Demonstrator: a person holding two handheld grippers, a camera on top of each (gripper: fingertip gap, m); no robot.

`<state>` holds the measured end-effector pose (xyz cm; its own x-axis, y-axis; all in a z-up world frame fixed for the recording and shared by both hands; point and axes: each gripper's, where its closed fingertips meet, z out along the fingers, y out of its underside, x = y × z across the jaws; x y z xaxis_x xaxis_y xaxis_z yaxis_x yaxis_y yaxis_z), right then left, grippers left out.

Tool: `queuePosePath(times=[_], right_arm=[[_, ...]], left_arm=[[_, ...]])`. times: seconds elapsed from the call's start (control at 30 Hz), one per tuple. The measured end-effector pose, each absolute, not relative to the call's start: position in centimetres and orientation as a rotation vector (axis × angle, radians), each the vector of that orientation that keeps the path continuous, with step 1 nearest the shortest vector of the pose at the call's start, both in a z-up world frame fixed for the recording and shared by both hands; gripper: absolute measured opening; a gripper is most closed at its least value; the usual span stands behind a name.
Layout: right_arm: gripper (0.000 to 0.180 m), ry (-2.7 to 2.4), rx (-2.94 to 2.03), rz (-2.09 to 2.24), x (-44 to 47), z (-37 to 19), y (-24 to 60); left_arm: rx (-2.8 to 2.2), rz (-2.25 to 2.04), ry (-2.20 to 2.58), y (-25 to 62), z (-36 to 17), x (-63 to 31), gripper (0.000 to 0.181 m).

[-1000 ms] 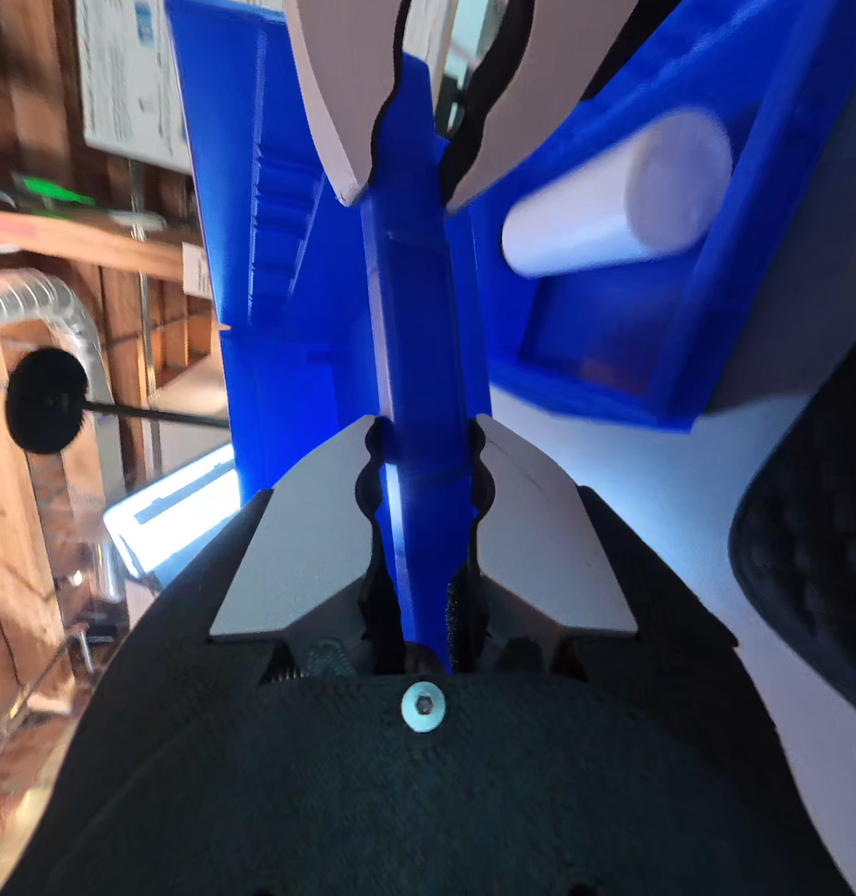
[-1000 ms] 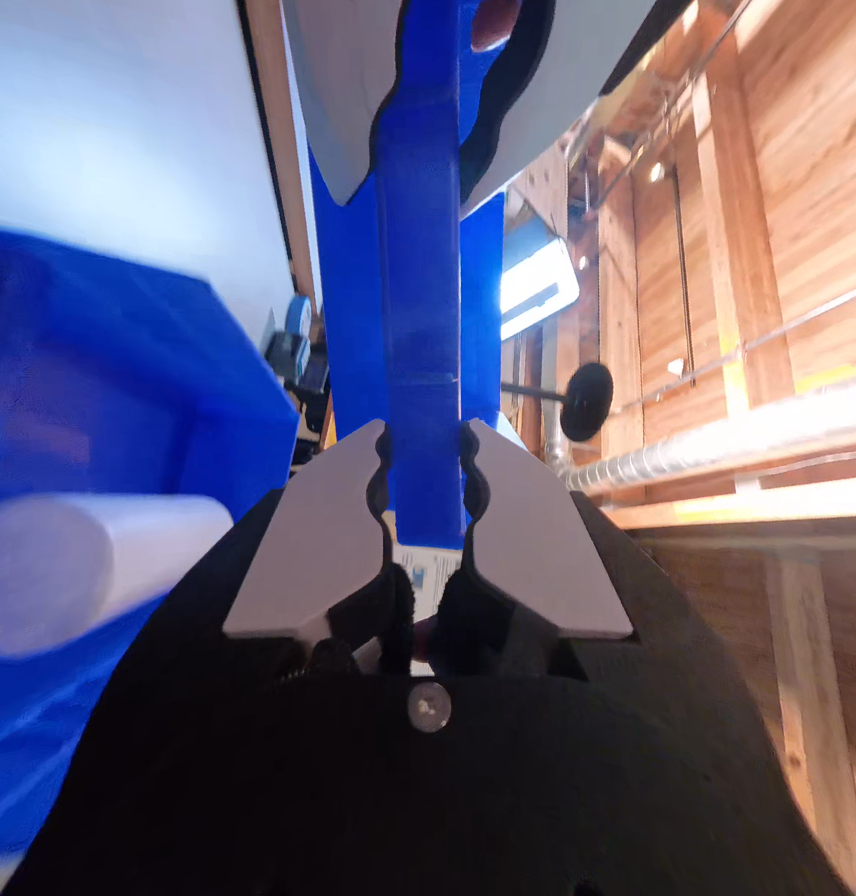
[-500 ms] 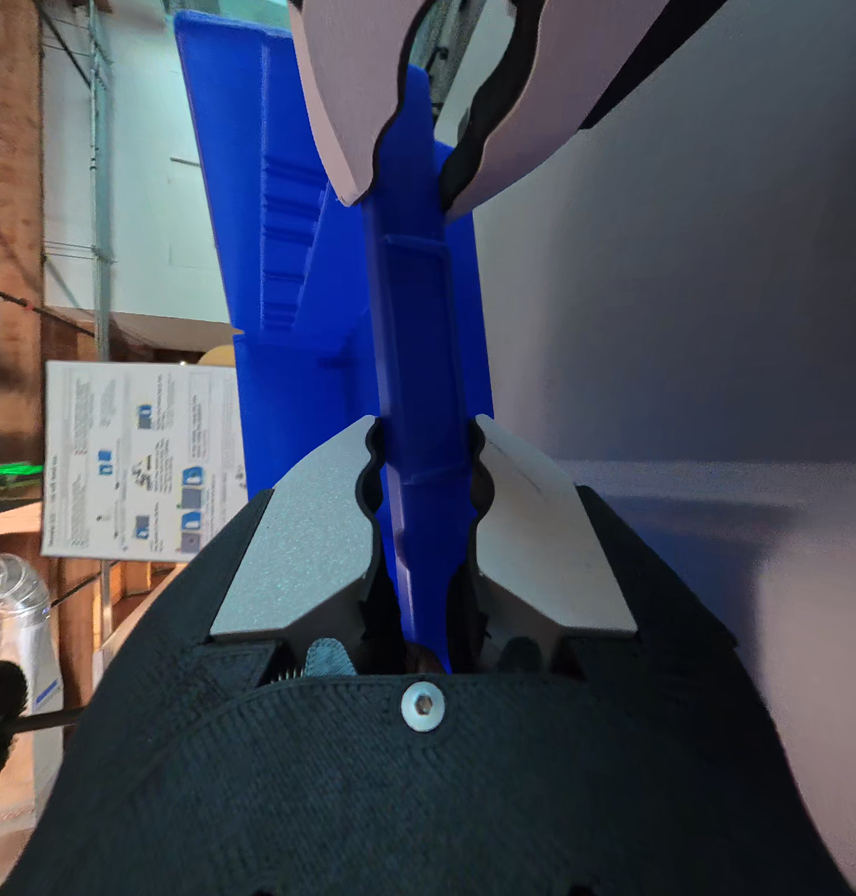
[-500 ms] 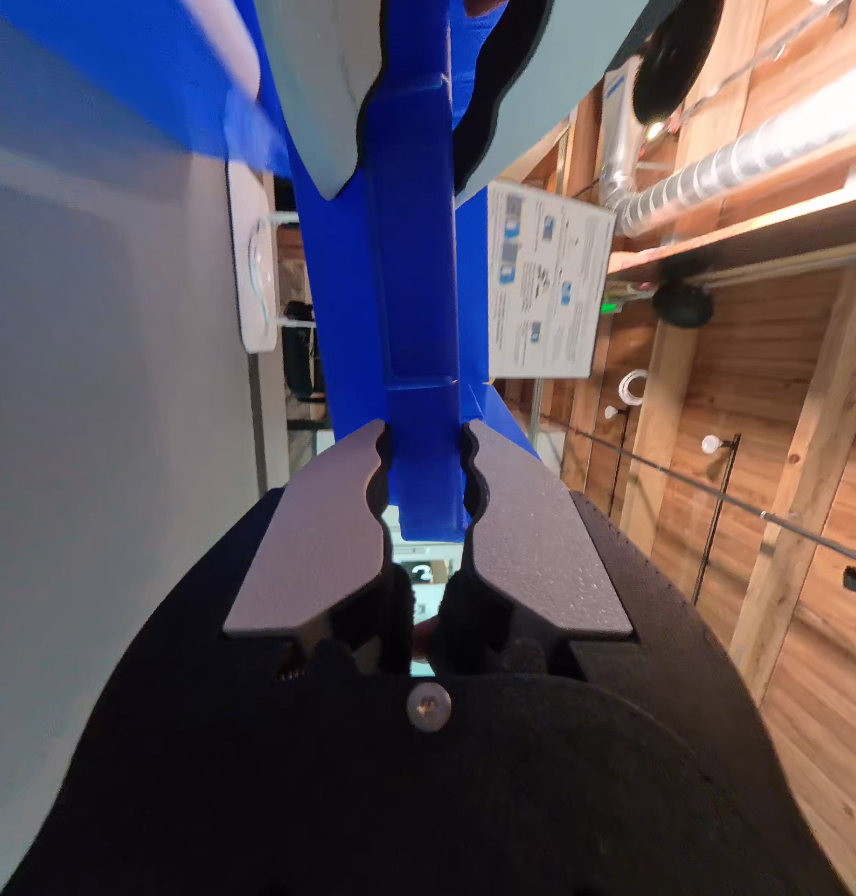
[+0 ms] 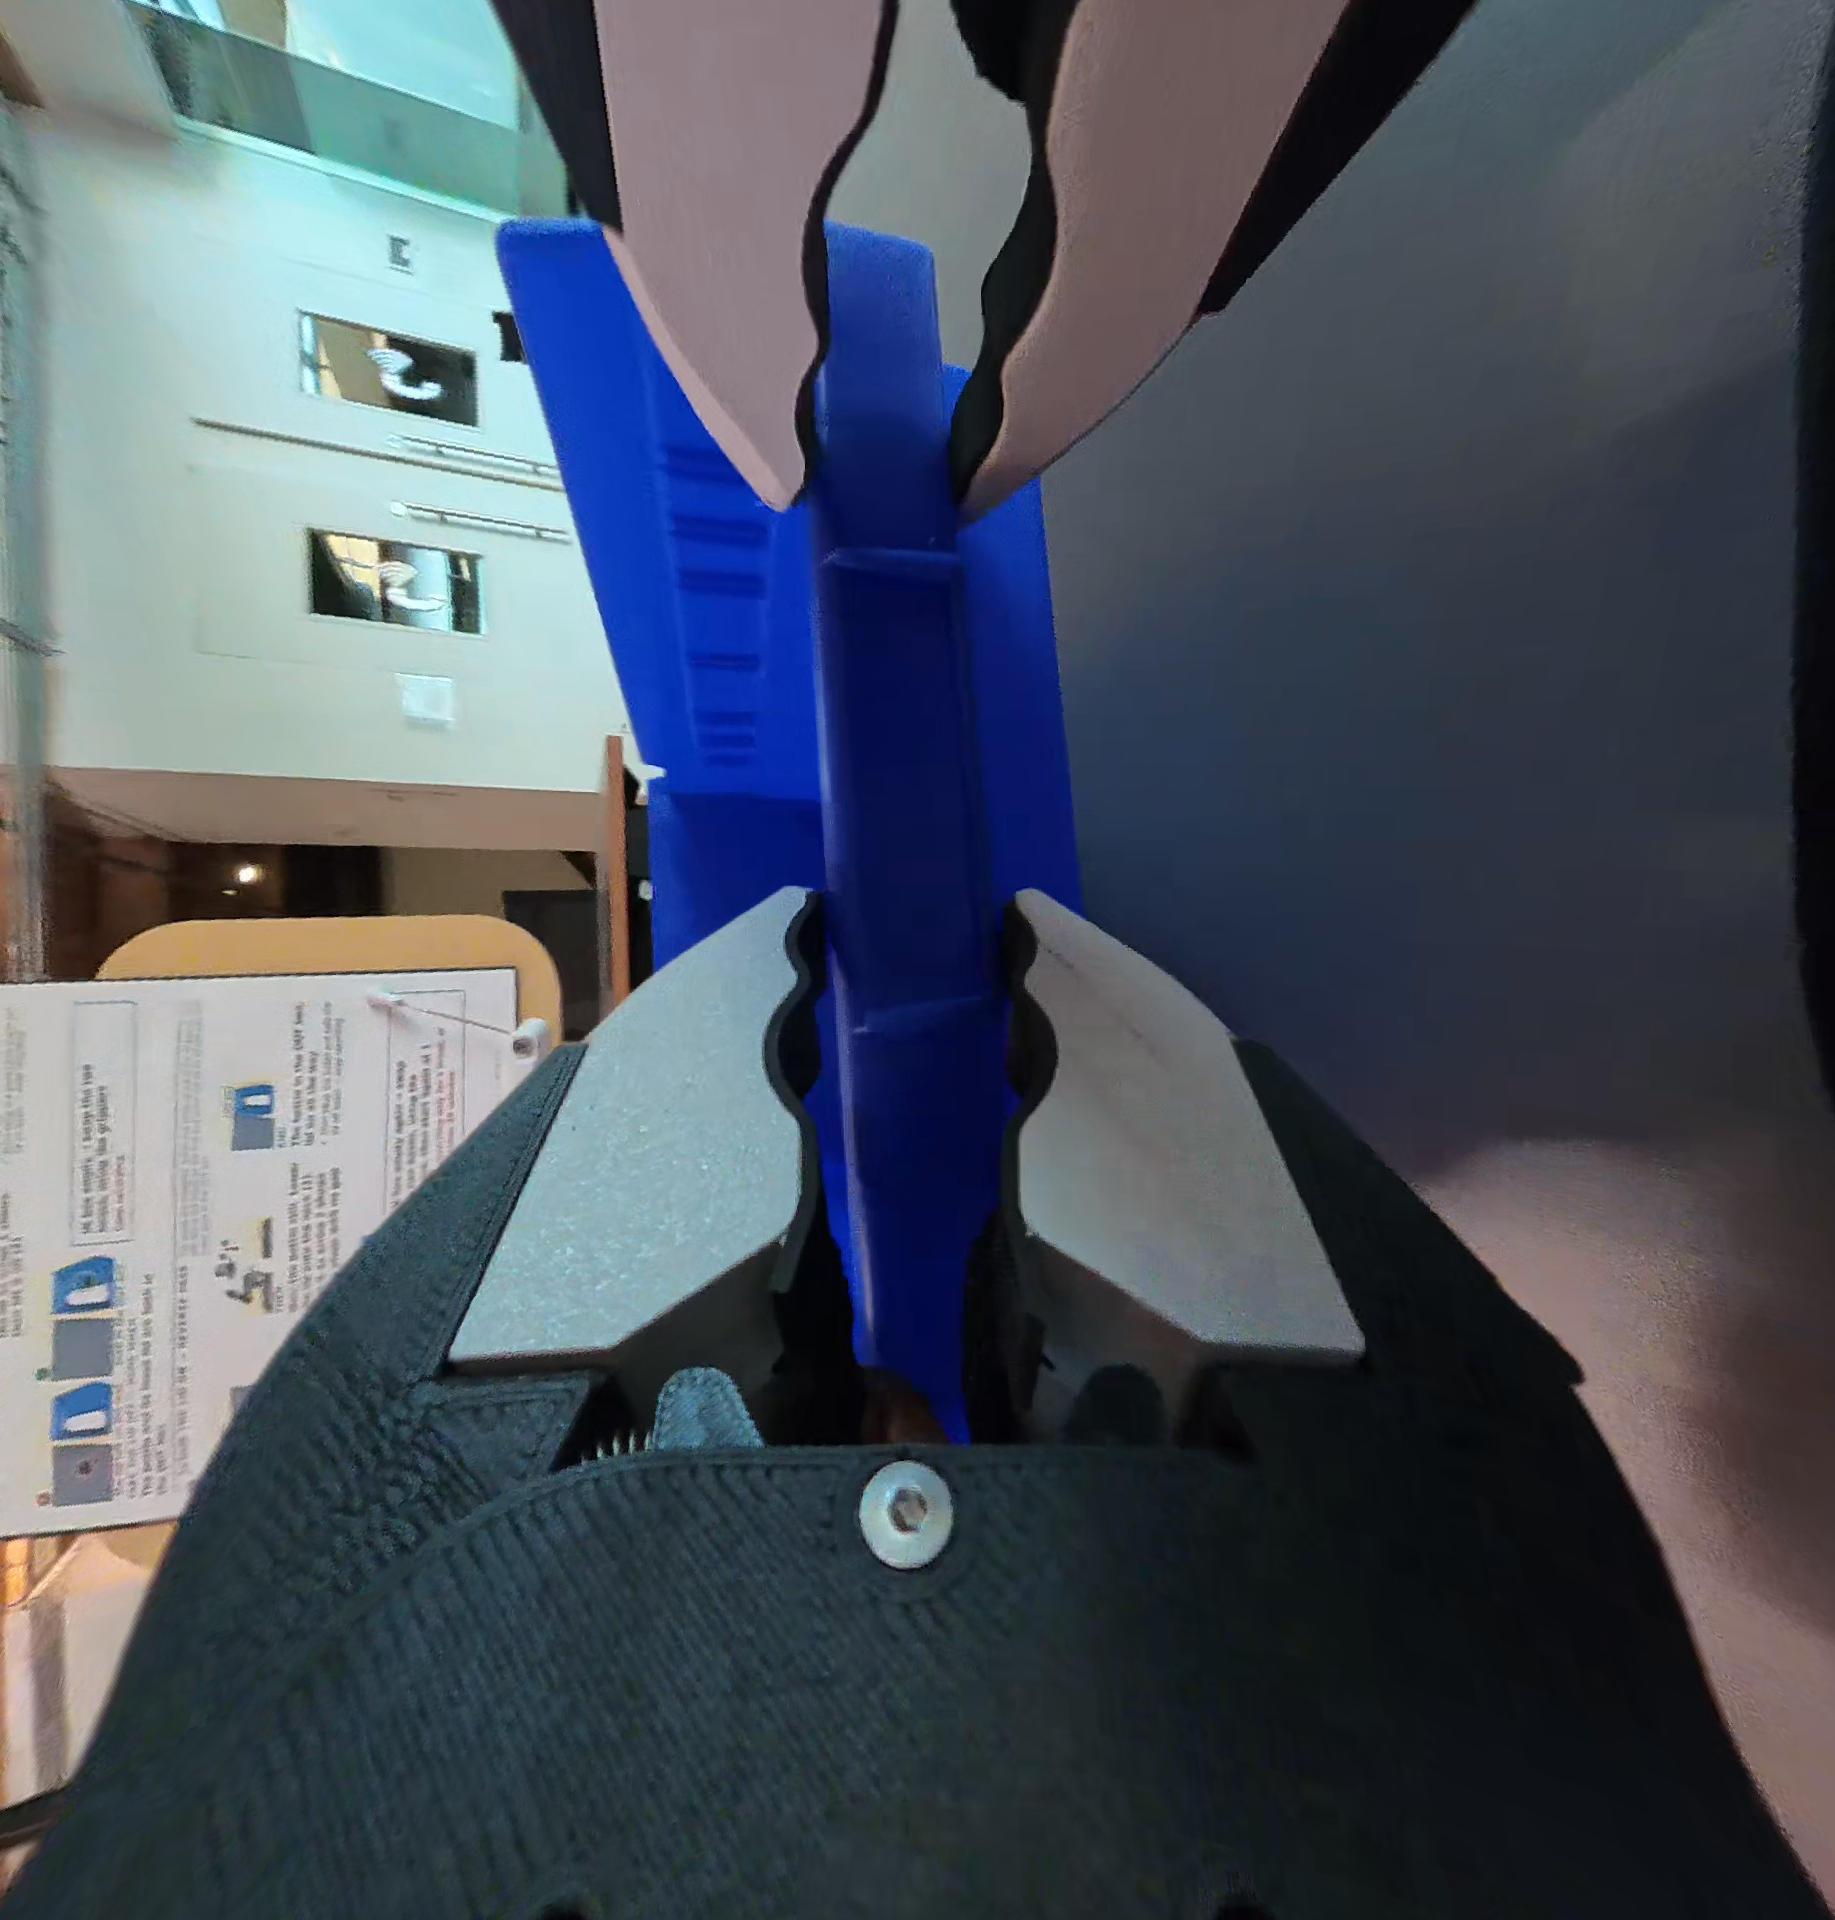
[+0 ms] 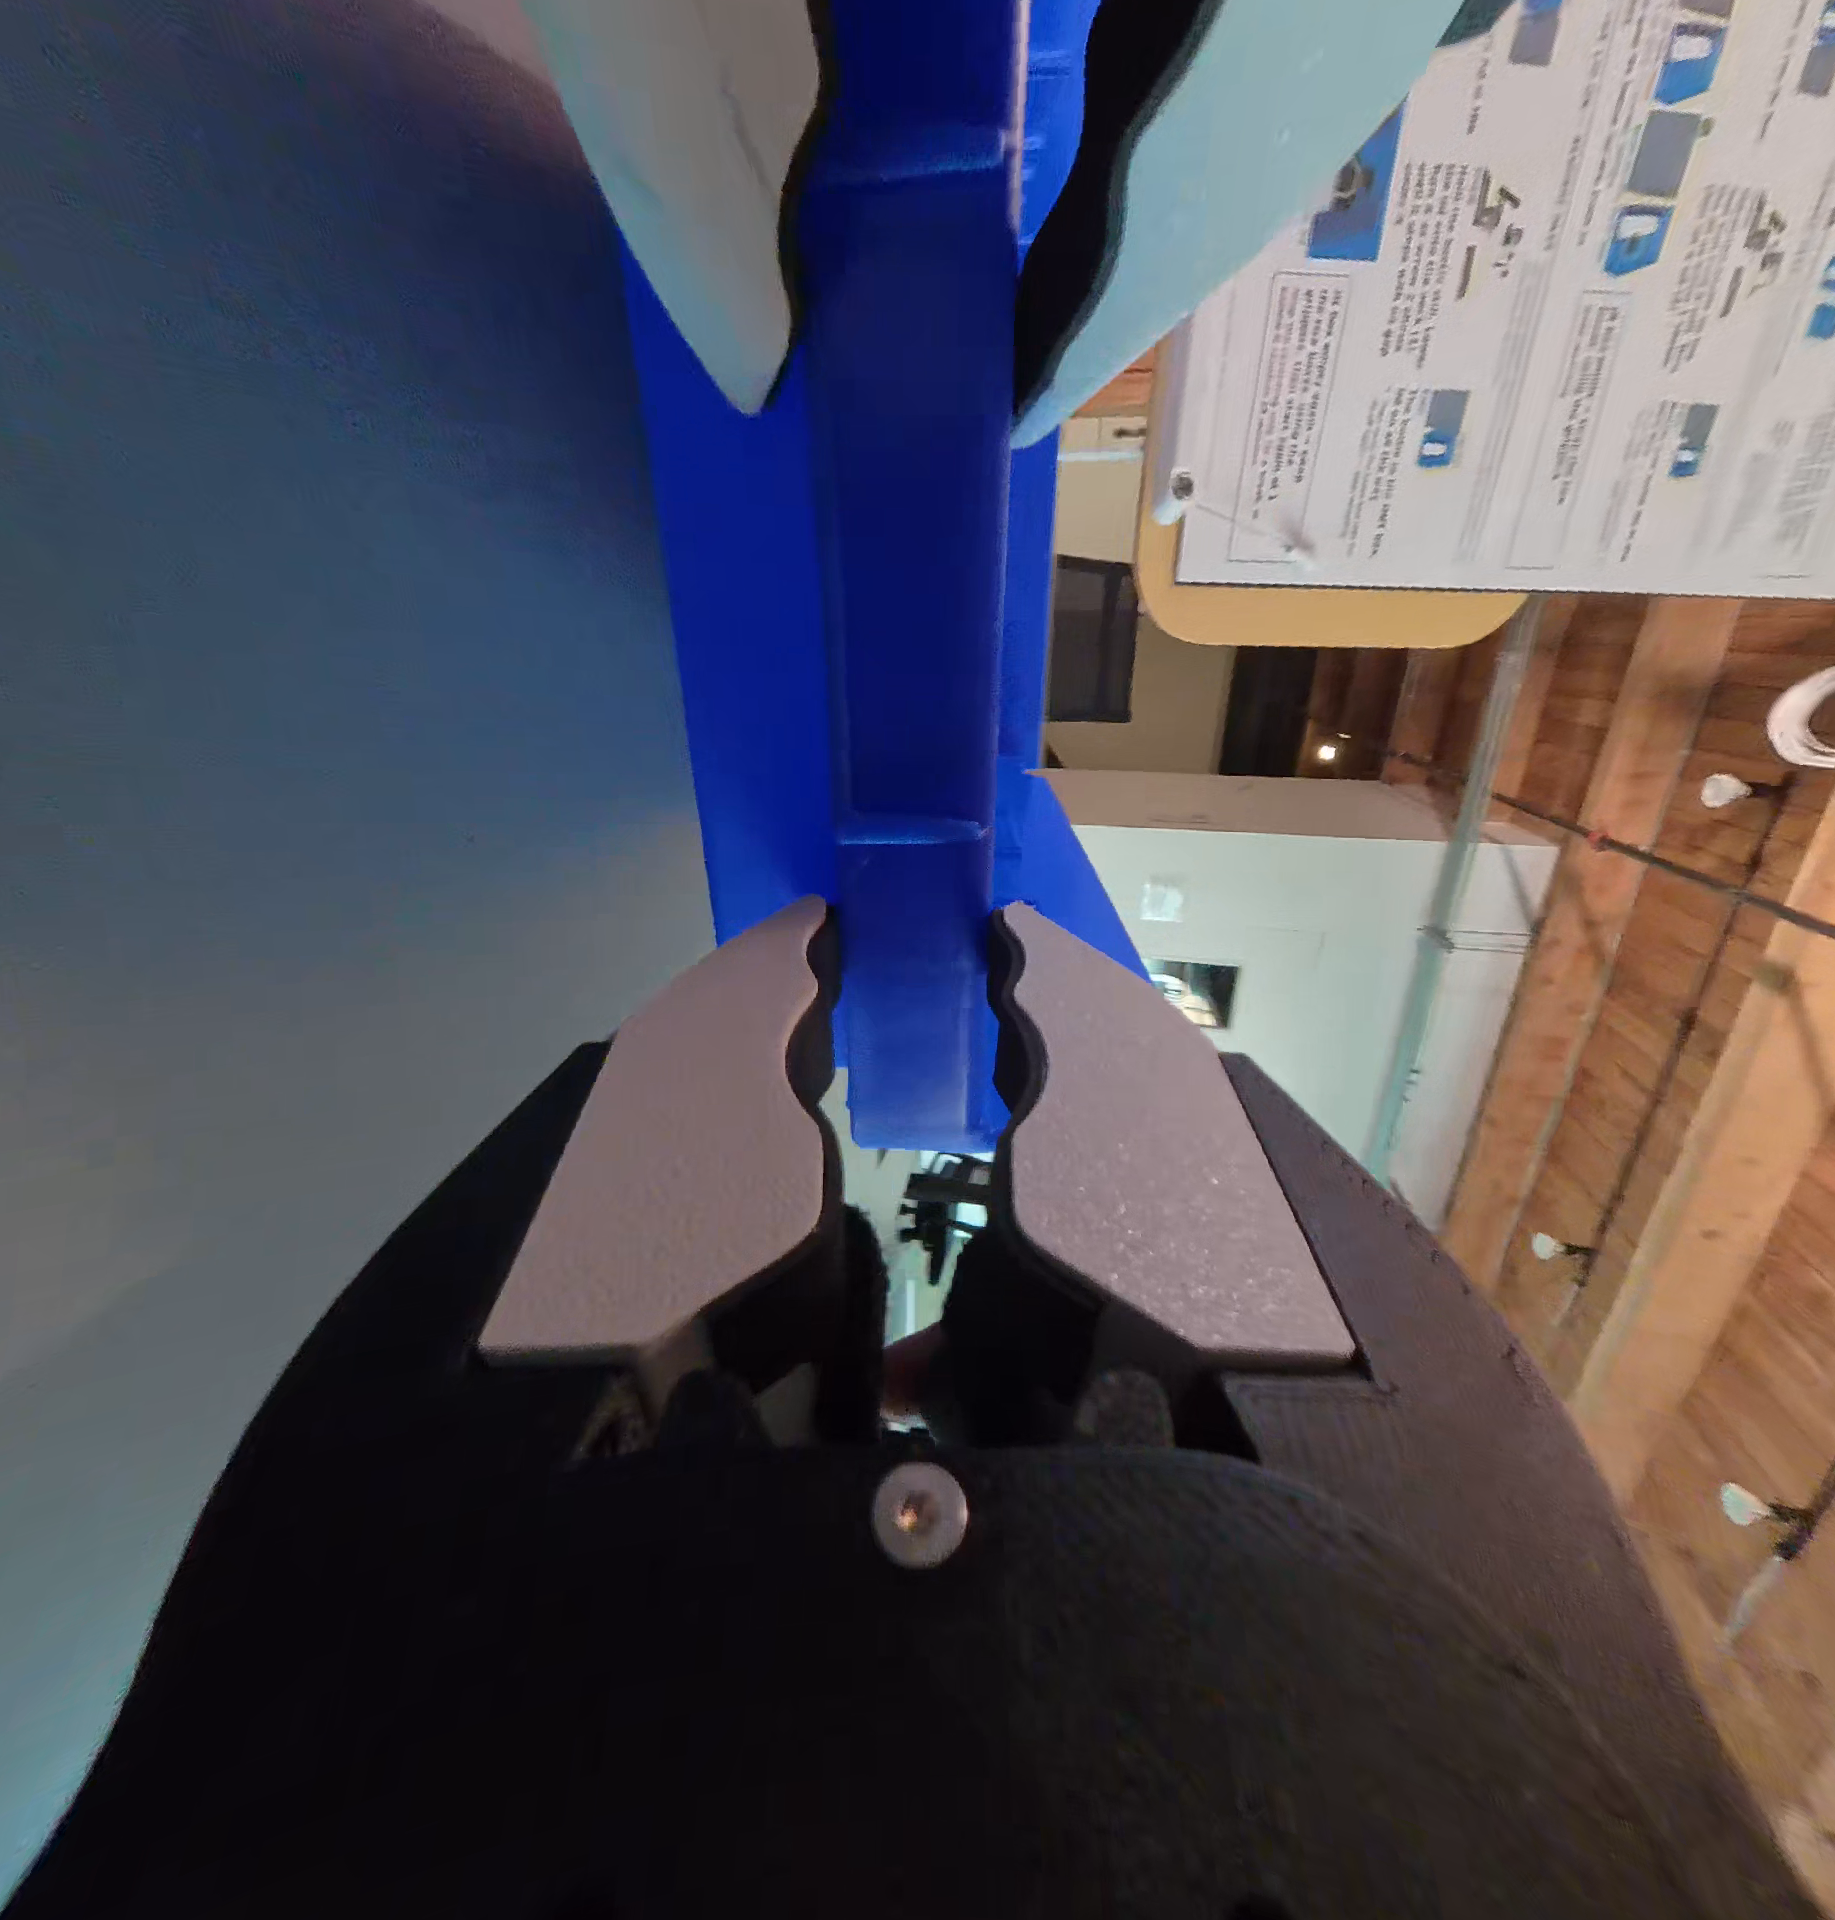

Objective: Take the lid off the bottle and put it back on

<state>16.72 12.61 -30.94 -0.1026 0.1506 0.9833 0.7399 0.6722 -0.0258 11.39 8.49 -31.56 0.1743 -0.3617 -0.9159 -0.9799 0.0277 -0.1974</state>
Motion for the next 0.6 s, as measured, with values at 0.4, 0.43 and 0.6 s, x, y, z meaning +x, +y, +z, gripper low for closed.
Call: queuePosePath(times=[0.4, 0.43, 0.6], right_arm=[[0.043, -1.931, -1.08, -0.062, 15.8, -33.5, 7.9], [0.046, -1.923, -1.073, 0.007, 15.0, -33.2, 7.1], [0.062, -1.95, -1.134, -0.032, 12.0, -36.0, 6.9]], left_arm=[[-1.743, 0.381, 1.084, -2.3, -29.4, 5.3, 0.071], [-1.809, 0.399, 1.071, -3.1, -30.5, 2.9, 0.071], [-2.067, 0.575, 1.076, -5.7, -35.9, -6.6, 0.051]])
